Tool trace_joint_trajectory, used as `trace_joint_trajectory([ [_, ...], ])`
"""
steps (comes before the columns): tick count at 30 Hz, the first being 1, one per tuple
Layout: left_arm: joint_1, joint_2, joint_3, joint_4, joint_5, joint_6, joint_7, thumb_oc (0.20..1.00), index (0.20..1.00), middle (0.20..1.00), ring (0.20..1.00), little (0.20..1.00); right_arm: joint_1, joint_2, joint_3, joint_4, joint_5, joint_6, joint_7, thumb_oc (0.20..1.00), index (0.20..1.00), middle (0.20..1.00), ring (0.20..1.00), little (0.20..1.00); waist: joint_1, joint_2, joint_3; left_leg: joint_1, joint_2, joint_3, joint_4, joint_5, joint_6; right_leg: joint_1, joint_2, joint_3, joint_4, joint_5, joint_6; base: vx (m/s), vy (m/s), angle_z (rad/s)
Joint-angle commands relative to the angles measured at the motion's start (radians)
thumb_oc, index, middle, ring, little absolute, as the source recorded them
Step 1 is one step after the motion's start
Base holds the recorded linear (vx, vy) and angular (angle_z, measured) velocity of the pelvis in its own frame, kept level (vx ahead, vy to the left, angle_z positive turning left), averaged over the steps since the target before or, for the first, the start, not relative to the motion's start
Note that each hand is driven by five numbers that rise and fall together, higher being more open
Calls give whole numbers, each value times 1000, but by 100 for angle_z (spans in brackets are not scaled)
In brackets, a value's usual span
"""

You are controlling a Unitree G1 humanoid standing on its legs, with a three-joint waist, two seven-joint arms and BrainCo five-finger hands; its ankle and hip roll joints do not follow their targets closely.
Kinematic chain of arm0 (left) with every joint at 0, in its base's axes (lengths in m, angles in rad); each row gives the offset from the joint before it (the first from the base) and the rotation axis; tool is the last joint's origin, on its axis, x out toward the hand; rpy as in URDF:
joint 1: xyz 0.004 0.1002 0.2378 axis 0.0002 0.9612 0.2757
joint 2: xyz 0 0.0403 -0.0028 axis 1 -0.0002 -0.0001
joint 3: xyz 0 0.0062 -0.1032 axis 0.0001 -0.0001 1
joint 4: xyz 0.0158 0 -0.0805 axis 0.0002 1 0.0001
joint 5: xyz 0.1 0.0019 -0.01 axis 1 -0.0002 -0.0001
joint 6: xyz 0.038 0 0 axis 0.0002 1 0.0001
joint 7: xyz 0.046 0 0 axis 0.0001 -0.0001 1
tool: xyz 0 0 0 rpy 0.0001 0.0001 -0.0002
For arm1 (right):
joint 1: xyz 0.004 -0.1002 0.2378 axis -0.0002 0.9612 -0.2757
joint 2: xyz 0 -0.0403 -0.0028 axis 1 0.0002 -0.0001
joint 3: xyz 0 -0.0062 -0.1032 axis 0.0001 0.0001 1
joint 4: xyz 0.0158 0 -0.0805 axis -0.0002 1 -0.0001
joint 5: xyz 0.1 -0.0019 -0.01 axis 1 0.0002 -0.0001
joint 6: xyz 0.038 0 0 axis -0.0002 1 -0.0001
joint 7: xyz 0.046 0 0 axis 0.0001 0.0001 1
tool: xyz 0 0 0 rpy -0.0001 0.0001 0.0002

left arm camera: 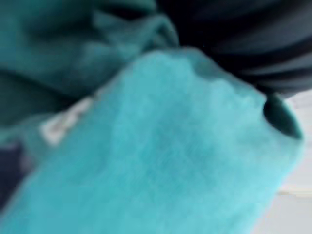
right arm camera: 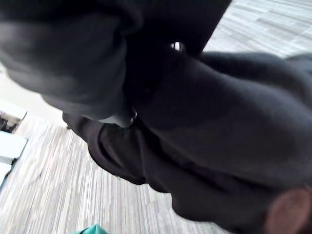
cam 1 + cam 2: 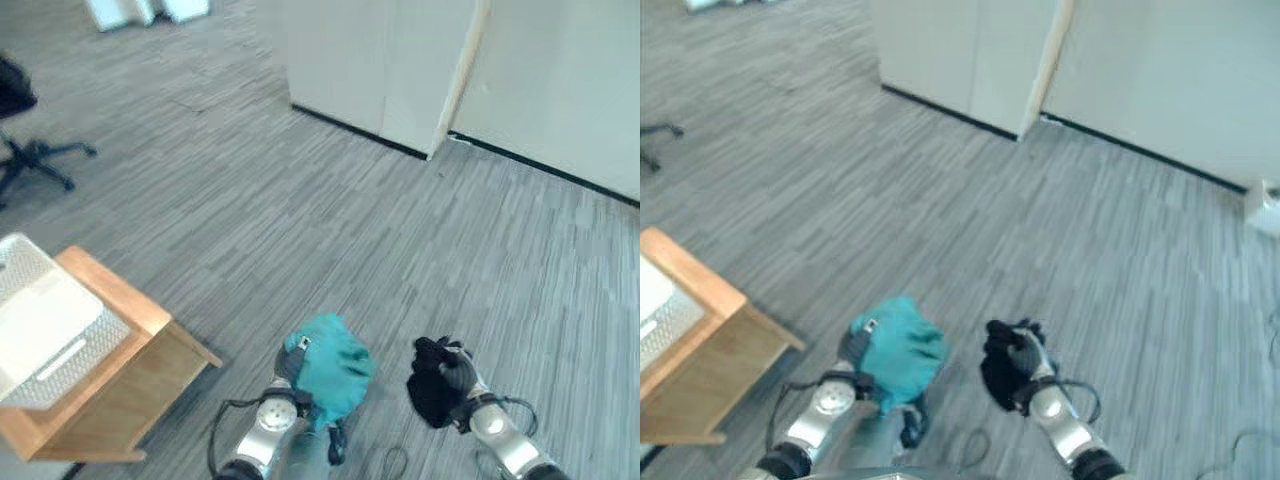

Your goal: Tidy up the quilt and then pick up the clothes from the bed and put them into the laundry hamper.

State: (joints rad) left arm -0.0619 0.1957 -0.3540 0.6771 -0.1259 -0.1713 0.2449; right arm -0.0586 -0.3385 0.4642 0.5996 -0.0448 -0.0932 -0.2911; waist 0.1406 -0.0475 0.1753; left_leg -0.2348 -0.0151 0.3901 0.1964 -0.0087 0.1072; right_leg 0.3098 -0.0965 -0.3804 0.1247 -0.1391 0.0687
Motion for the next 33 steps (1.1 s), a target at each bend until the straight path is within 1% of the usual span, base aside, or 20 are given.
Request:
trace_joint_trajectory([
  [1,-10,31,-59,-73,11,-31,24,200,200,200,200,200,-101,15,-89,-16,-62,-54,15,200,200,200,200,200,85,69,26,213,-49,-35,-267,50,-21,-143,-37,26,452,256,193,392,-6,82],
  [3,-15,41,-51,-59,29,-23,34,200,200,200,200,200,-107,15,-89,-20,-59,-57,14,200,200,200,200,200,59,90,33,264,-41,-80,-284,30,-9,-232,-42,50,563,252,183,649,-18,155],
  [4,-26,50,-58,-60,52,-25,40,200,200,200,200,200,-94,16,-96,-28,-55,-64,15,200,200,200,200,200,27,109,51,313,-33,-171,-284,8,-24,-321,-60,56,551,184,155,629,-66,152],
  [6,-27,54,-62,-68,55,-27,41,200,200,200,200,200,-86,15,-97,-36,-54,-68,15,200,200,200,200,200,2,116,56,329,-27,-214,-284,-2,-36,-361,-61,48,513,169,138,454,-185,178],
  [7,-26,61,-62,-79,57,-29,40,200,200,200,200,200,-80,17,-98,-41,-52,-70,16,200,200,200,200,200,-15,117,57,346,-27,-256,-284,-14,-50,-389,-71,54,424,160,123,740,-419,206],
  [8,-17,75,-61,-105,78,-35,30,200,200,200,200,200,-67,10,-106,-62,-53,-69,21,200,200,200,200,200,-36,110,56,369,-22,-317,-284,-35,-84,-393,-110,88,158,150,107,572,-347,186],
  [9,-17,75,-61,-105,78,-34,30,200,200,200,200,200,-67,10,-106,-63,-53,-69,21,200,200,200,200,200,-38,112,56,368,-20,-320,-284,-34,-85,-387,-107,83,146,156,106,589,-400,181],
  [12,-9,88,-31,-116,79,-47,37,200,200,200,200,200,-67,1,-126,-67,-44,-60,16,200,200,200,200,200,-64,107,50,413,13,-421,-284,-99,-127,-412,-165,215,-198,250,130,595,-423,172],
  [16,59,115,38,-108,49,-69,29,200,200,200,200,200,-59,-1,-123,-61,-62,-57,45,200,200,200,200,200,-57,70,33,538,82,-496,-253,-151,-167,-433,-198,284,-167,317,178,605,-538,136],
  [17,62,156,64,-85,48,-72,-28,200,200,200,200,200,-71,-226,-286,141,104,-24,214,200,200,200,200,200,-54,51,22,519,108,-494,-167,-142,-197,-404,-184,275,-158,299,175,491,-538,122],
  [19,81,150,78,-145,34,-70,-23,200,200,200,200,200,5,-150,-217,-94,9,-47,125,200,200,200,200,200,-51,45,60,352,151,-403,151,-25,-221,-324,-177,222,-175,289,136,246,-512,86],
  [21,95,143,90,-170,48,-65,-13,200,200,200,200,200,56,-170,-182,-244,-26,-100,132,200,200,200,200,200,-61,21,86,223,177,-291,339,-12,-191,-255,-161,170,-212,247,98,170,-381,55],
  [23,99,154,105,-187,64,-64,-24,200,200,200,200,200,40,-165,-188,-249,-36,-103,116,200,200,200,200,200,-56,18,95,182,181,-247,369,-25,-190,-237,-153,152,-212,224,92,212,-280,14],
  [25,106,150,125,-189,70,-56,-34,200,200,200,200,200,117,-109,-204,-282,-31,-65,150,200,200,200,200,200,-59,1,93,94,152,-101,277,-95,-159,-177,-125,106,-212,156,77,551,-339,30],
  [26,126,147,120,-200,79,-53,-43,200,200,200,200,200,113,-99,-196,-282,-8,-71,159,200,200,200,200,200,-69,12,70,85,151,26,111,-86,-163,-134,-86,67,-212,97,78,480,-131,81],
  [27,129,148,121,-203,79,-52,-43,200,200,200,200,200,117,-100,-196,-286,-7,-69,161,200,200,200,200,200,-70,9,69,91,145,27,102,-82,-162,-132,-90,66,-212,96,79,496,-111,70],
  [30,151,144,131,-207,83,-36,-59,200,200,200,200,200,100,-28,-186,-237,95,-43,182,200,200,200,200,200,-74,20,50,96,162,214,-69,19,-172,-71,-40,-18,-181,50,77,448,-59,93],
  [31,184,150,163,-233,94,-26,-67,200,200,200,200,200,37,-95,-162,-300,-86,-59,144,200,200,200,200,200,-41,17,34,118,145,212,-125,16,-143,-46,-35,-58,-118,45,91,472,-4,64],
  [32,189,151,167,-239,95,-23,-68,200,200,200,200,200,38,-92,-160,-304,-93,-55,143,200,200,200,200,200,-45,16,36,122,139,210,-131,14,-138,-45,-39,-60,-111,43,95,724,99,91],
  [33,192,151,165,-216,101,-17,-56,200,200,200,200,200,37,-54,-160,-332,-126,-48,132,200,200,200,200,200,-32,-3,25,179,67,148,-174,-17,-82,-67,-74,-61,99,118,146,385,138,66],
])
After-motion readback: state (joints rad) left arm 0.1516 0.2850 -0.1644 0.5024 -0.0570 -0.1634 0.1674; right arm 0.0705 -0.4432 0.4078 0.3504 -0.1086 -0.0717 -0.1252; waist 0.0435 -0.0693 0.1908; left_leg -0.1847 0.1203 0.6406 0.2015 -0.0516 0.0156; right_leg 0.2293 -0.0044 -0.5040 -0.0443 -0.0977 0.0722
